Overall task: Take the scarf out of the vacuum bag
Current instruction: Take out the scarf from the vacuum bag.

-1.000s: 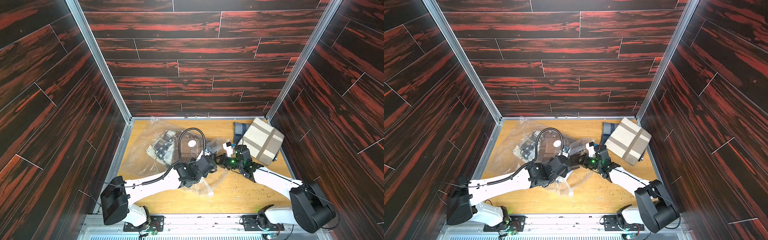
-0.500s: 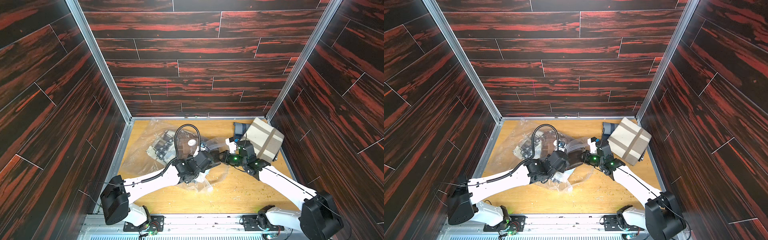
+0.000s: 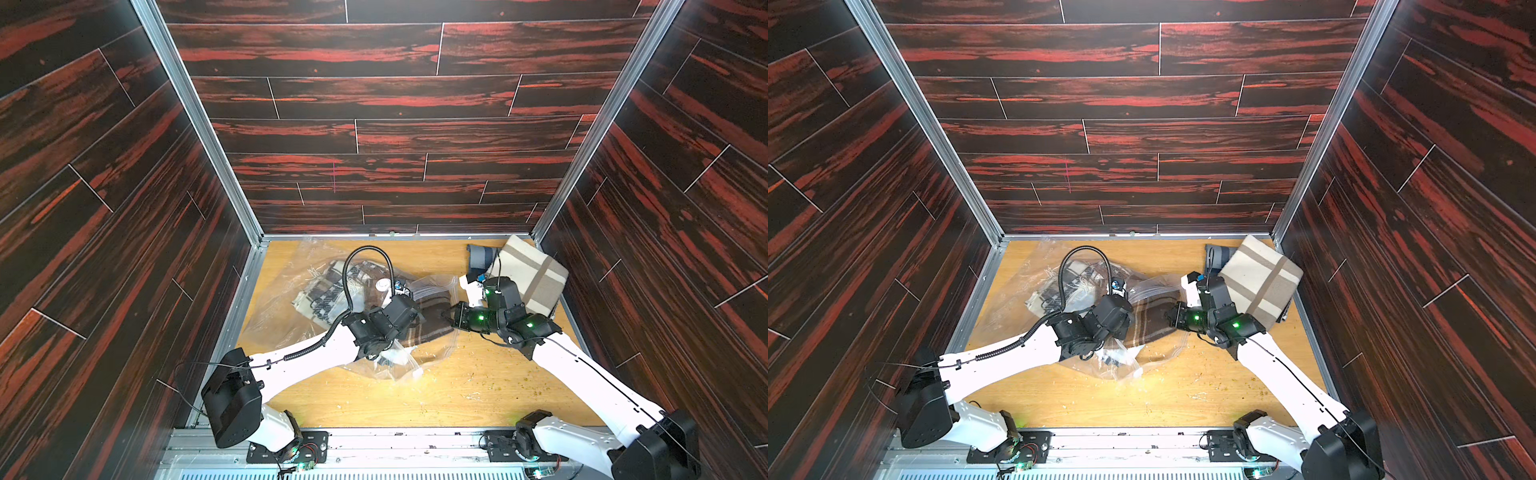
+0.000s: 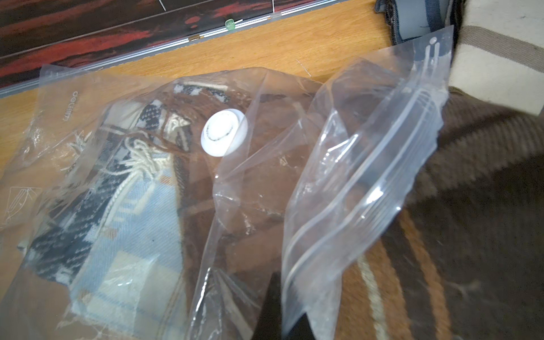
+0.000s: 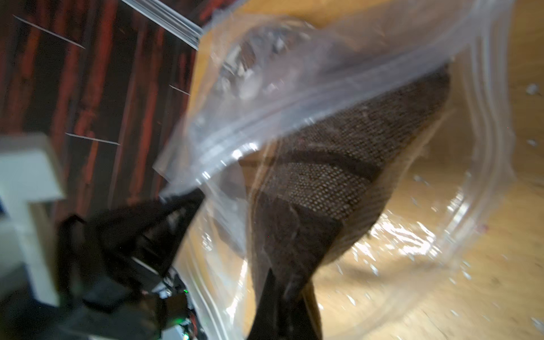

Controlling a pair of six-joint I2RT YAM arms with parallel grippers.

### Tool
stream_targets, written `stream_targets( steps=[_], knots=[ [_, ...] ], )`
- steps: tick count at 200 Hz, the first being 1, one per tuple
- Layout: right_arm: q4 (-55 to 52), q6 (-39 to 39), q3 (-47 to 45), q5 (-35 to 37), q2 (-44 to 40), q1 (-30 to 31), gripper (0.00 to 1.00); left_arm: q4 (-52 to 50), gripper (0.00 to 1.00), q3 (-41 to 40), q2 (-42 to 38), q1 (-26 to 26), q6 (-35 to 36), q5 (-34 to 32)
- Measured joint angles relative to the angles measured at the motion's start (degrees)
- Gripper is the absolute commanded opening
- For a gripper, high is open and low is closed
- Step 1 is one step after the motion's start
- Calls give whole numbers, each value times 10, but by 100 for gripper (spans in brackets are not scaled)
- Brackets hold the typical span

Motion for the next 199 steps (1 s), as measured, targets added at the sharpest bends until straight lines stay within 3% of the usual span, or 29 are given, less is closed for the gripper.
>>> stream_targets(
  steps=[88, 199],
  knots=[
    [-236, -110, 61, 101, -5, -16, 0, -17, 0, 24, 14, 9, -4, 11],
    [-386, -118, 161, 308, 47, -50, 0, -17, 0, 19, 17, 24, -9, 35]
  ],
)
